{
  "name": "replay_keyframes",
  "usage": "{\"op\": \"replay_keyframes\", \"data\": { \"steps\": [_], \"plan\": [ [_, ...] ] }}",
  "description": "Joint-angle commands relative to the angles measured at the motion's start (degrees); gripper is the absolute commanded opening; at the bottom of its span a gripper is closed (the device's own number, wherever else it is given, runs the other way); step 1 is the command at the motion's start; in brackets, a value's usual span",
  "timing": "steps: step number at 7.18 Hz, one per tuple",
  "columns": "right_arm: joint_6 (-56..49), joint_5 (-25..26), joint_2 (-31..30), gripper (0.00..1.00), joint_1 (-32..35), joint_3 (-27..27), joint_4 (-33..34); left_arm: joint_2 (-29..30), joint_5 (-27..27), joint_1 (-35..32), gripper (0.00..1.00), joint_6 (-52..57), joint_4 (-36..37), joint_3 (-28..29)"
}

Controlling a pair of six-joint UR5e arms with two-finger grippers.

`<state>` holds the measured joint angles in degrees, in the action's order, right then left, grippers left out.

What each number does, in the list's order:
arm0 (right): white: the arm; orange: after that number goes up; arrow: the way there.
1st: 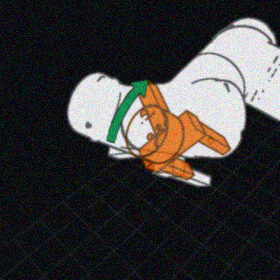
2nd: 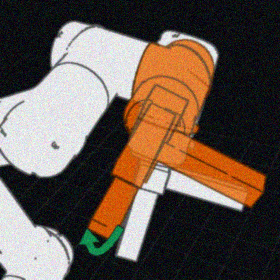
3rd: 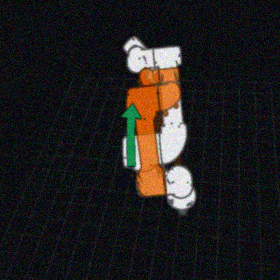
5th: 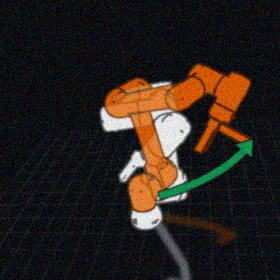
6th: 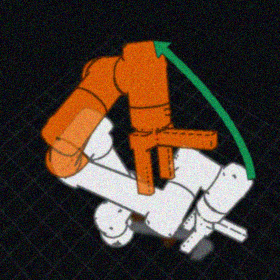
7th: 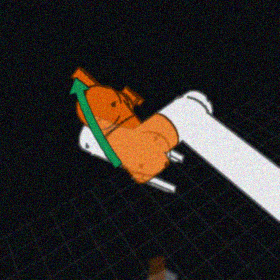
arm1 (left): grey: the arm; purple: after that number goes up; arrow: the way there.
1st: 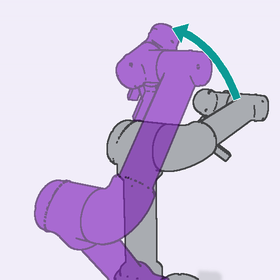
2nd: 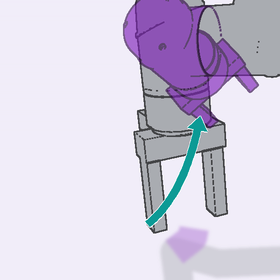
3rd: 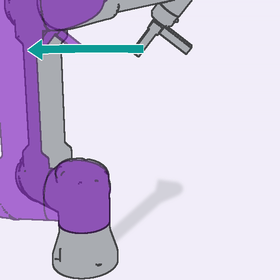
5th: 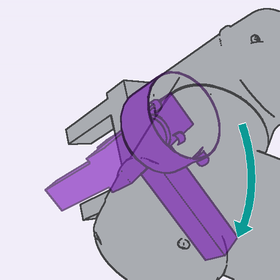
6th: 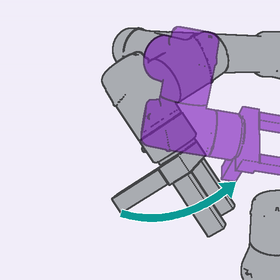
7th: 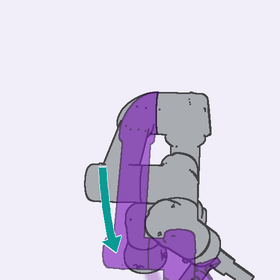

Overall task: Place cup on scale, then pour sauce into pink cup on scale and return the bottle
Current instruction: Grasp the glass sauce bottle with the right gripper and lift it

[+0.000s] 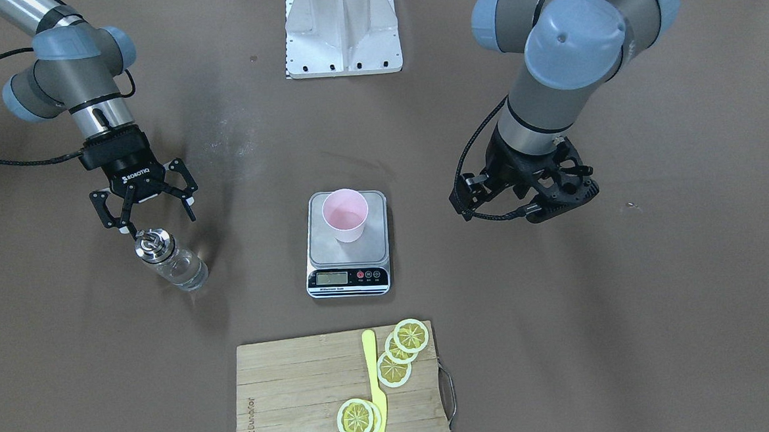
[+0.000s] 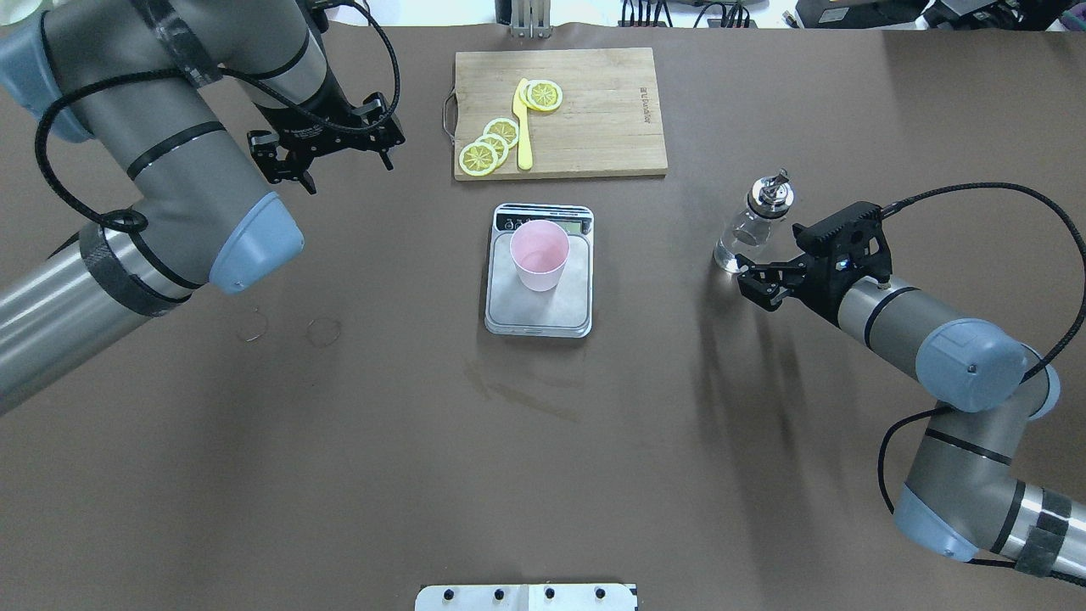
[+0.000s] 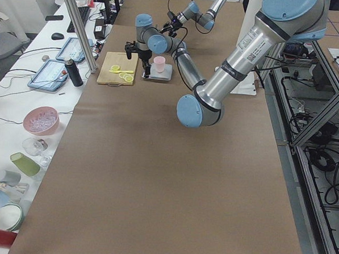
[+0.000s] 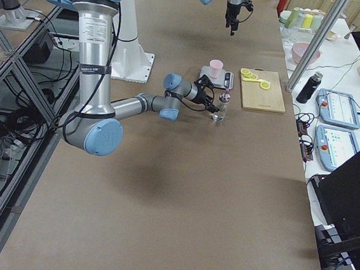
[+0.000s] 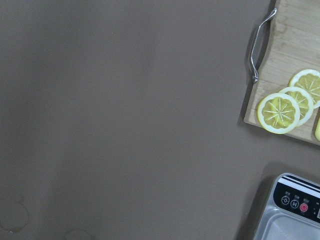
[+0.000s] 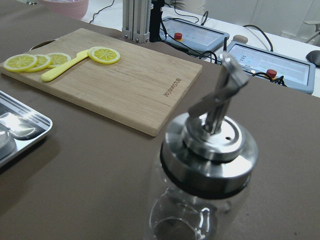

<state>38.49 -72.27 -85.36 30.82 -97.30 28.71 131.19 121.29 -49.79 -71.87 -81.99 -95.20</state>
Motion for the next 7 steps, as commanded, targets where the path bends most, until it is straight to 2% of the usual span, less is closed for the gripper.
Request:
{"op": "replay_keyframes", "data": {
  "steps": [1,3,6,7],
  "plan": [
    [-0.17,1.95,2.03,0.92,0.03,2.45,-0.06,-0.06,0.00,-0.04,0.98,0.07,-0.45,0.63],
    [-0.17,3.62,3.44,0.90,0.03,3.60,-0.58,0.03,0.00,-0.04,0.98,-0.02,-0.45,0.72],
    [-0.35,5.65,5.90,0.87,0.03,11.83,-9.26,-0.06,0.00,-0.04,0.98,-0.02,-1.15,1.25],
    [-0.43,5.65,6.08,0.87,0.03,12.13,-9.55,-0.06,0.00,-0.04,0.98,0.07,-1.24,1.77]
  ]
}}
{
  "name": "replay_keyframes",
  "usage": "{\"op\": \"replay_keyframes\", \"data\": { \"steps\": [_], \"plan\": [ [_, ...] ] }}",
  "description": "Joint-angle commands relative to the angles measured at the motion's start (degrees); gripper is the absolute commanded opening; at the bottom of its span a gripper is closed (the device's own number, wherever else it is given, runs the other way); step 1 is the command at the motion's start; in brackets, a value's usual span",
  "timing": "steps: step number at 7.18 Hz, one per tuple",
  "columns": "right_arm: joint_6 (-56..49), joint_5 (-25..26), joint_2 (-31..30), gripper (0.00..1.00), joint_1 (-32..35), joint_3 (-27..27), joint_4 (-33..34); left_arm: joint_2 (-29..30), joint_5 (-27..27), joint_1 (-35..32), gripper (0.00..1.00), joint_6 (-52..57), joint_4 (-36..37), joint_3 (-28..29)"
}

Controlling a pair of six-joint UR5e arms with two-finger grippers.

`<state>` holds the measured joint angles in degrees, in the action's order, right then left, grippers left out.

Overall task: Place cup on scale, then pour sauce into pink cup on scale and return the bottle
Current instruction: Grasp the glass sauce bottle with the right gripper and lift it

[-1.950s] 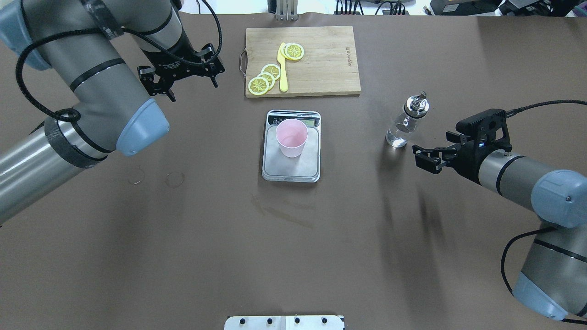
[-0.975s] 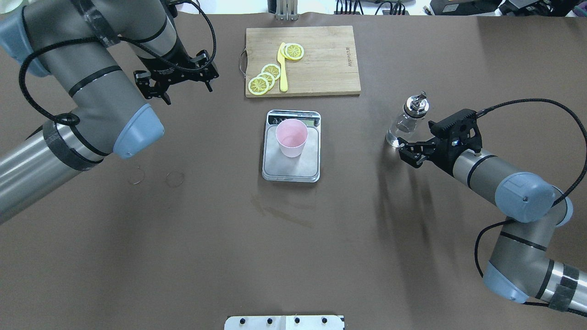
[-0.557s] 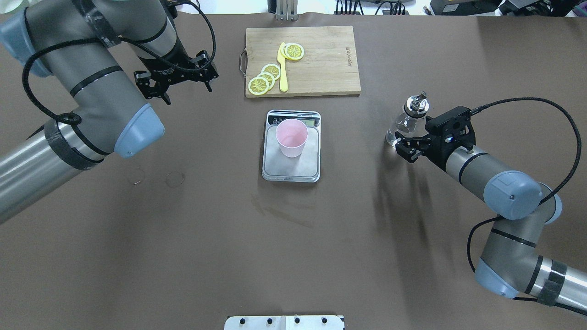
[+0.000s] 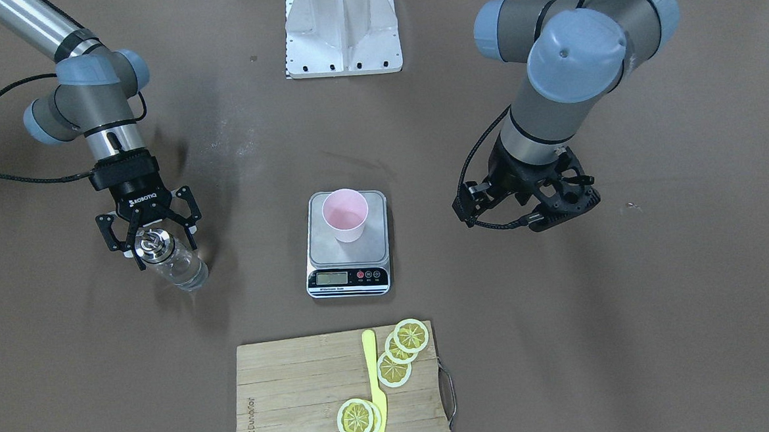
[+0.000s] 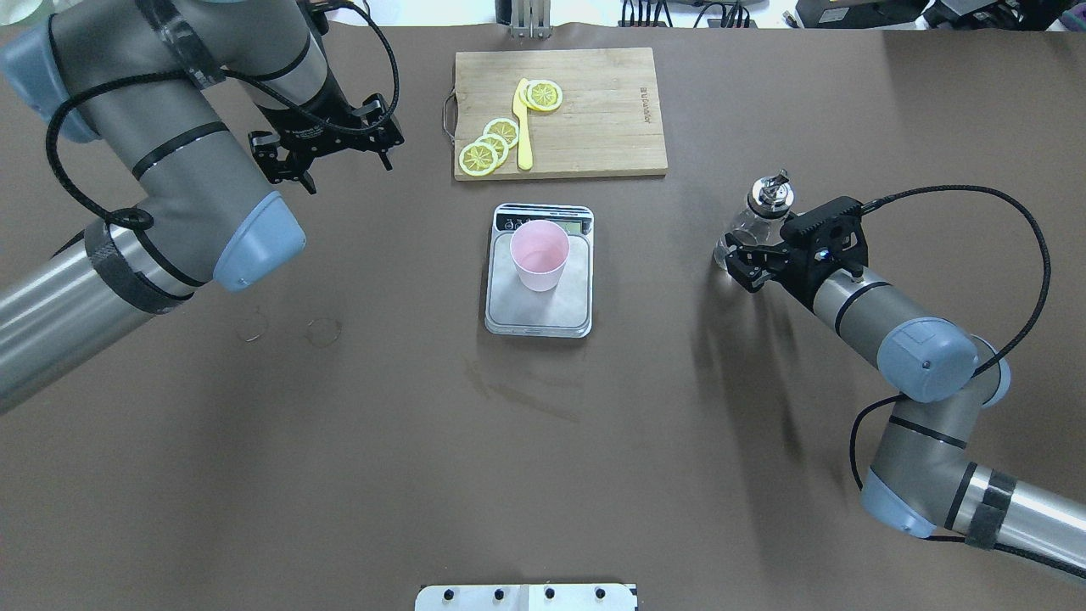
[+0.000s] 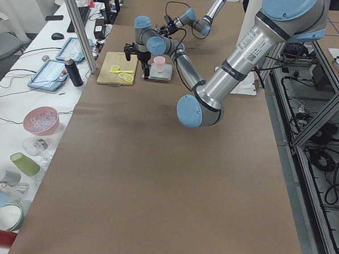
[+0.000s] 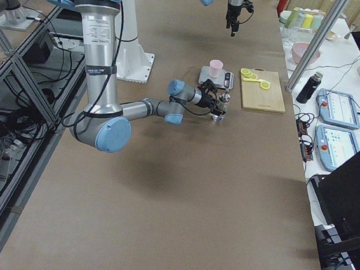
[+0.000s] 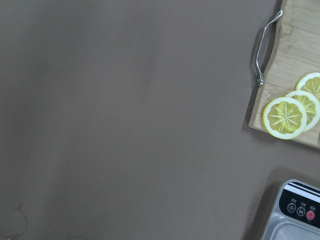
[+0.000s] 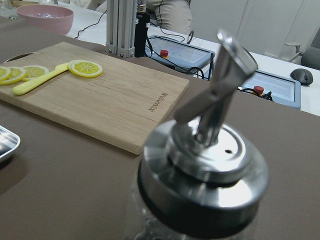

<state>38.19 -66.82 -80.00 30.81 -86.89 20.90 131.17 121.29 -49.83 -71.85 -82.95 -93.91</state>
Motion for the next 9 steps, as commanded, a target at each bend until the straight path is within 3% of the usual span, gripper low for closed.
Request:
{"op": "replay_keyframes", "data": {
  "steps": [1,5,6,8,9],
  "plan": [
    [-0.04,0.20,0.81,0.87,0.04,1.55,-1.74,-0.04,0.00,0.00,0.98,0.05,-0.37,0.57],
    [-0.22,0.11,1.43,0.85,0.30,1.55,-2.88,-0.04,0.00,0.00,0.98,-0.04,-0.55,0.66],
    [-0.04,0.11,1.43,0.64,0.39,1.64,-2.97,-0.04,0.00,0.00,0.98,-0.04,-0.55,0.66],
    [-0.39,-0.23,1.51,0.10,1.17,1.20,-2.79,-0.04,0.00,0.00,0.98,-0.04,-0.64,0.83],
    [-1.52,-0.33,2.04,0.00,2.05,1.02,-2.44,-0.04,0.00,0.00,0.98,-0.04,-0.72,0.83]
  ]
}}
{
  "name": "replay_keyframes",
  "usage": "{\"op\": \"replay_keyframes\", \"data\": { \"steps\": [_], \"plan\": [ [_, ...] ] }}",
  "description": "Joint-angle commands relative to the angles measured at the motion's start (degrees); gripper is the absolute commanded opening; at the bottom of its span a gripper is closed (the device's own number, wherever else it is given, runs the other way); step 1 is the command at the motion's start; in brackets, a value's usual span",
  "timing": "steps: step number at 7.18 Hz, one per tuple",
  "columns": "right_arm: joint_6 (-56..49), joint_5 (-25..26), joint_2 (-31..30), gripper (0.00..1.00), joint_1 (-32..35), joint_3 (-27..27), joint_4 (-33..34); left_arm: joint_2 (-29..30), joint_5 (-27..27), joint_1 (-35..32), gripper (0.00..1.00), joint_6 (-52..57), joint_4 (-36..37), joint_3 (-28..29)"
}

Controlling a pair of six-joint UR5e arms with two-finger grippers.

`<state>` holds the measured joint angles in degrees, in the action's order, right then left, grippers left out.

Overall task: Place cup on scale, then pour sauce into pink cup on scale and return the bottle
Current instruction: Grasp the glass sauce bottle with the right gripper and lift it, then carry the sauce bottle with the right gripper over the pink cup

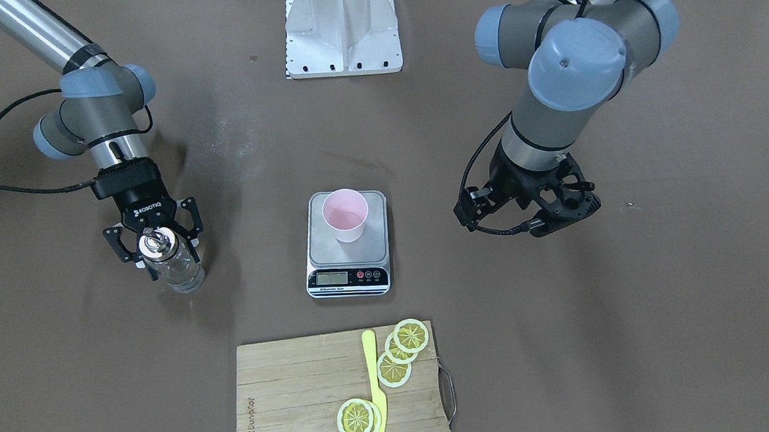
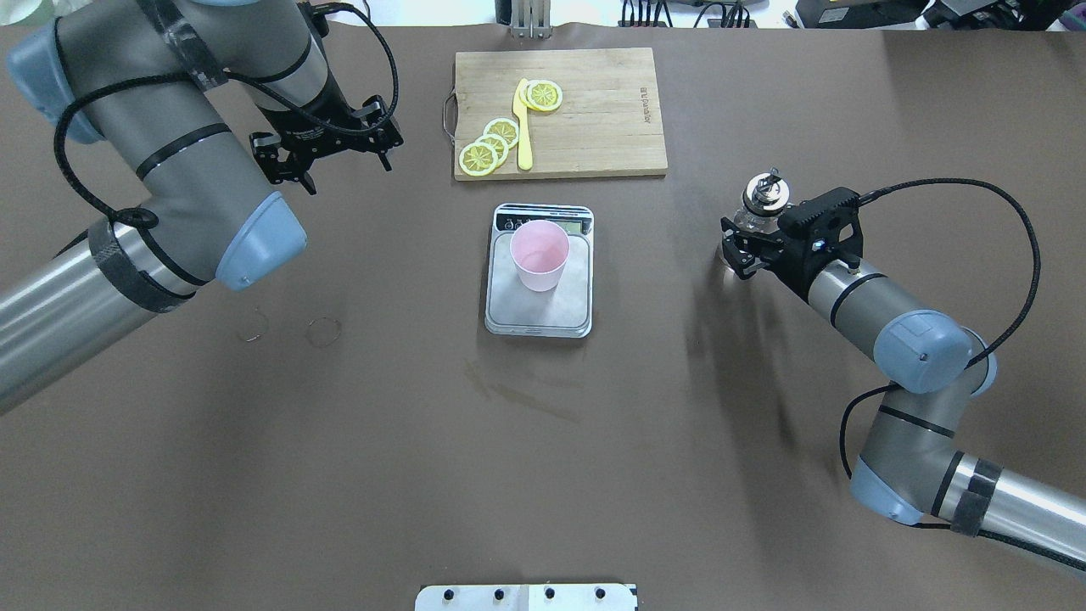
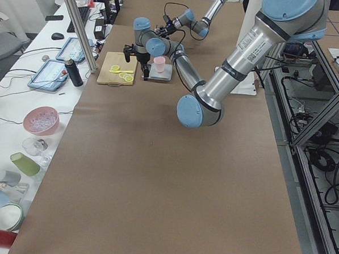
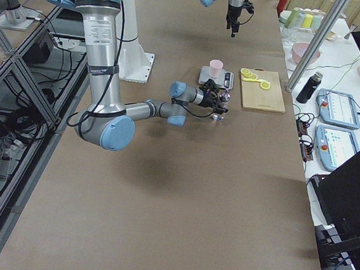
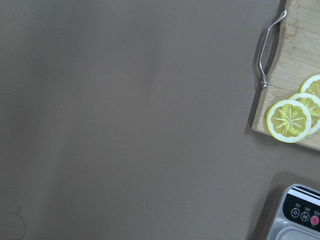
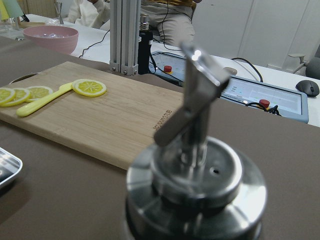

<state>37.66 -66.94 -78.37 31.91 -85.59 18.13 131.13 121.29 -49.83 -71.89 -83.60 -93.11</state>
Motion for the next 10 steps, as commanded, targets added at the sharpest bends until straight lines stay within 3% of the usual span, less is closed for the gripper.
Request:
{"op": "replay_keyframes", "data": {
  "steps": [1,2,3,4,5,6,10],
  "plan": [
    [-2.49,-0.12,1.63,0.00,1.75,-0.63,0.85,0.00,0.00,-0.09,0.98,0.09,-0.16,0.29],
    [-3.72,-0.03,2.16,0.00,2.28,-1.33,2.42,0.00,0.00,-0.18,0.98,0.09,-0.16,0.38],
    [-7.04,0.14,3.73,0.00,2.45,-4.64,8.53,0.00,0.09,-0.96,0.98,0.26,-0.16,0.38],
    [-11.42,0.67,5.49,0.00,2.46,-9.81,18.68,0.00,0.26,-1.75,0.98,2.79,0.27,0.38],
    [-13.56,4.07,7.42,0.00,1.85,-13.69,27.66,-0.96,0.44,-2.98,0.98,4.64,0.28,0.12],
    [-16.10,8.97,8.05,0.00,-1.55,-14.68,32.27,-2.45,0.61,-4.90,0.98,6.57,0.10,-0.31],
    [-37.80,24.00,8.85,0.00,-9.03,-14.96,42.39,-6.33,0.53,-8.52,0.98,16.96,0.19,-0.15]
  ]
}}
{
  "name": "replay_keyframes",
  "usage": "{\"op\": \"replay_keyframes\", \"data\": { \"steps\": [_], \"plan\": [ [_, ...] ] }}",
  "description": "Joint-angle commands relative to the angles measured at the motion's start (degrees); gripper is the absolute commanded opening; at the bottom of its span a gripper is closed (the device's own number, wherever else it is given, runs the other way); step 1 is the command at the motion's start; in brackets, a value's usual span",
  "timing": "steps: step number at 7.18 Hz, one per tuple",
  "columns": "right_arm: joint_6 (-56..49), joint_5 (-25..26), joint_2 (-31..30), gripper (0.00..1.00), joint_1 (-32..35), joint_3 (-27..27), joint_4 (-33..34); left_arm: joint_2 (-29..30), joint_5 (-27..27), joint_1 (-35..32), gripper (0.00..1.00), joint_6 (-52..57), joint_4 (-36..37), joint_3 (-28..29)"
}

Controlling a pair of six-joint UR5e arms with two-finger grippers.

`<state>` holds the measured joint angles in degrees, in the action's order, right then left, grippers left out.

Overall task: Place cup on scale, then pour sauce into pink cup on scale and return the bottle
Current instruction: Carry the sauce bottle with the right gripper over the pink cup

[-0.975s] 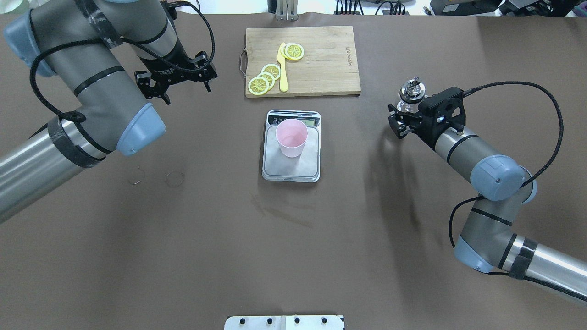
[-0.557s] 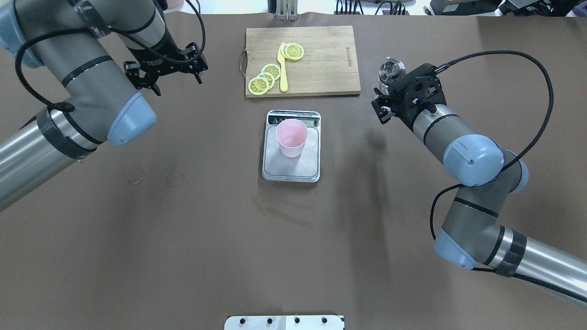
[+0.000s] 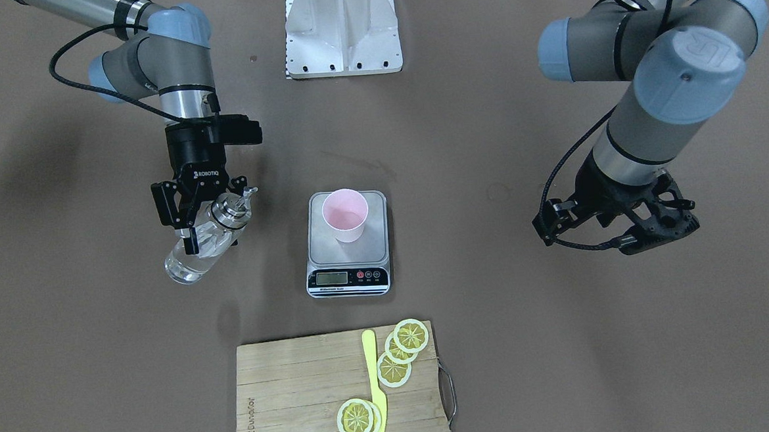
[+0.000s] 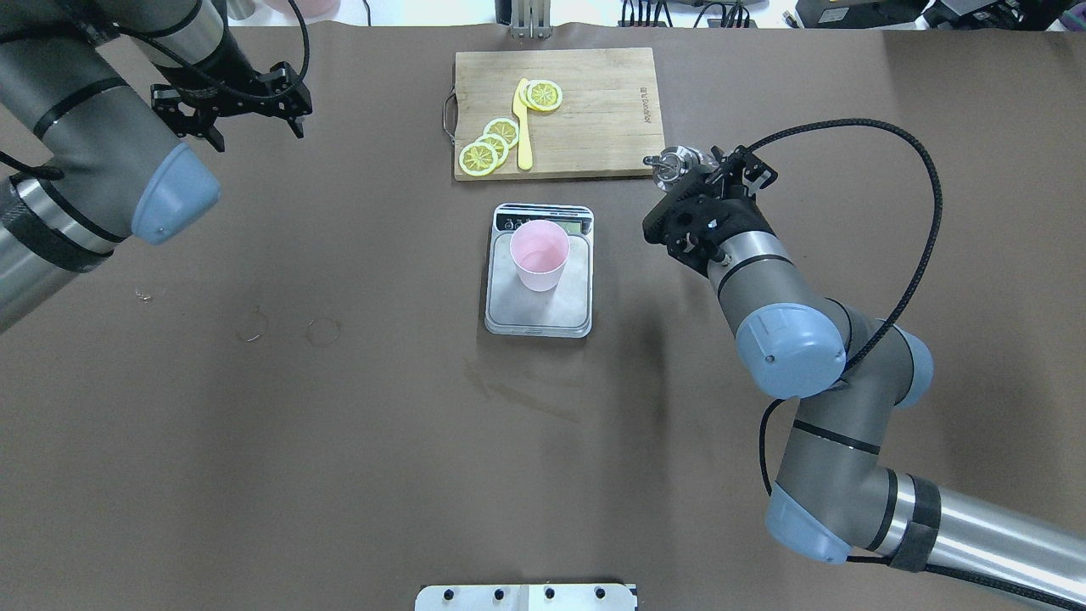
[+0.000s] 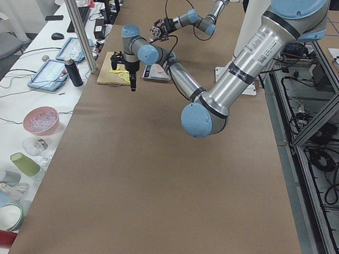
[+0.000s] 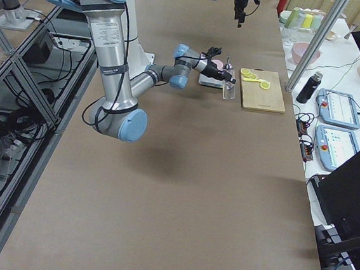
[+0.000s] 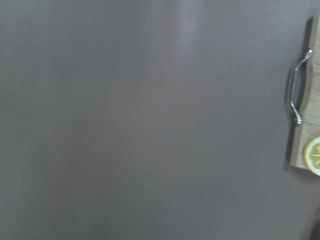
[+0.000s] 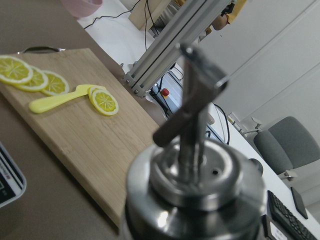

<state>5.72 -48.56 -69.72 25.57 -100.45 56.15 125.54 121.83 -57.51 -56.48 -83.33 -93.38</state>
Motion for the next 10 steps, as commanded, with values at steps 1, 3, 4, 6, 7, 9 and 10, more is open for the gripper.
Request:
{"op": "replay_keyframes", "data": {
  "steps": [1,3,4,6,7,9,10],
  "plan": [
    [-9.72,9.76,2.20,0.00,-4.46,-0.10,9.28,-1.35,-0.01,-0.85,0.98,2.24,-0.16,0.30],
    [-12.75,15.23,5.99,0.00,-7.98,0.08,18.61,-1.97,-0.10,-0.94,0.98,2.86,-0.25,0.56],
    [-12.84,16.99,6.79,0.00,-8.78,0.25,21.35,-2.49,-0.10,-0.94,0.98,2.86,-0.34,0.65],
    [-17.03,18.58,6.79,0.00,-8.78,0.60,23.13,-2.76,-0.10,-1.02,0.98,2.86,-0.34,1.00],
    [-17.58,18.68,6.88,0.00,-8.78,0.78,23.13,-2.76,-0.10,-1.02,0.98,3.04,-0.42,1.35],
    [-17.32,18.50,9.33,0.00,-7.04,2.18,23.22,-2.76,-0.10,-0.94,0.98,3.13,-0.43,1.88],
    [-16.97,18.33,10.30,0.00,-6.33,3.67,23.05,-2.76,-0.10,-0.94,0.98,3.21,-0.95,2.67]
  ]
}}
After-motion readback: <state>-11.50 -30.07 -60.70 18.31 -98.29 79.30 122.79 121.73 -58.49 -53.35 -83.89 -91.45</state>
